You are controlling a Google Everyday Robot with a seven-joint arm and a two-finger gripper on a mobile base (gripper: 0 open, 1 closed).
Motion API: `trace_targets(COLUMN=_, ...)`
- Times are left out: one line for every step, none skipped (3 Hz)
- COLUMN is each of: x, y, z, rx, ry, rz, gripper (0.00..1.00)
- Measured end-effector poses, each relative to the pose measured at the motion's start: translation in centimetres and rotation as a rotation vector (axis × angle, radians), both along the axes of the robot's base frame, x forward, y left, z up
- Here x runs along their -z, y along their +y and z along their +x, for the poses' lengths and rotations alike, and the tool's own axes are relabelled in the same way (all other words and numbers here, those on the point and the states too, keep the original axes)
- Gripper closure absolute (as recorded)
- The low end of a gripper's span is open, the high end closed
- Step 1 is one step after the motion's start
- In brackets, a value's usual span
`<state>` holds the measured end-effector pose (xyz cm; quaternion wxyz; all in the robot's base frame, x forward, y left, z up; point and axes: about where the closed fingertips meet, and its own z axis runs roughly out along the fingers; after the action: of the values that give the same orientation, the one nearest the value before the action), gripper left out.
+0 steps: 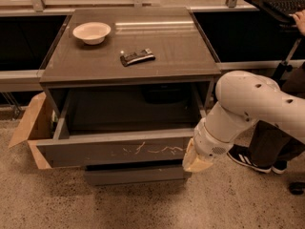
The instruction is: Close top drawer
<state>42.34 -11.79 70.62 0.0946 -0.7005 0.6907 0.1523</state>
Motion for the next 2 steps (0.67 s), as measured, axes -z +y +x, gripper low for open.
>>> trace_targets(x=2.6, y=0.5, z=1.6, rx=-0.030, ry=-0.030, rz=-0.030, gripper=1.00)
trace_targets(x=4.0, y=0.7, z=3.1, rx=-0.061, ry=-0.062, rz=-0.052, gripper=1.00)
